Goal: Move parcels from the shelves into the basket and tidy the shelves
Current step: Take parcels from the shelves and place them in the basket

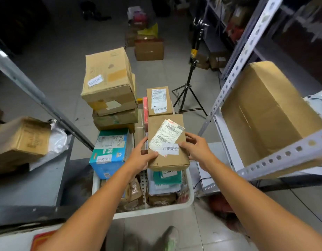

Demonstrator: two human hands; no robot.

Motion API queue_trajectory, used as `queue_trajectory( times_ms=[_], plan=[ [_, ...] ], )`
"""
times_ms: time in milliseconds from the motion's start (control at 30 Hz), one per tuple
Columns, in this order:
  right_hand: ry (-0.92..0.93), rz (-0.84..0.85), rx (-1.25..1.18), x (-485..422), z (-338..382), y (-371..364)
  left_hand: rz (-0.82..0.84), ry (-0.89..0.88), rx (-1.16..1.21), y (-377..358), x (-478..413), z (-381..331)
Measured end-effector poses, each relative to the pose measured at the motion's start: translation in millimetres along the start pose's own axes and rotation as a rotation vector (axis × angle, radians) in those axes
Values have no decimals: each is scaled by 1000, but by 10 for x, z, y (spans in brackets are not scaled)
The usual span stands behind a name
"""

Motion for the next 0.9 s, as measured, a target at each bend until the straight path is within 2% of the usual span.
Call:
queue_trajectory(
  times_ms=[567, 700, 900],
  plan=[
    [-32, -43, 36, -98, -241, -88, 43, 9, -75, 153, -212, 99],
    [-43, -92, 124, -38, -208, -50, 81, 30, -83, 93, -231, 139],
    [-26, -100, 284, 39, -91, -9, 69, 14, -257, 152, -288, 94]
  ],
)
Point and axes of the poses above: each hand's wrist, its own x-axis away from the middle knuckle, its own y-axis out of the back of the hand, z = x × y, the point moved 8 cm from there along -x, towards the middle knuckle, and after that the axes turned 2 degrees about x, right-handed, at the moved point
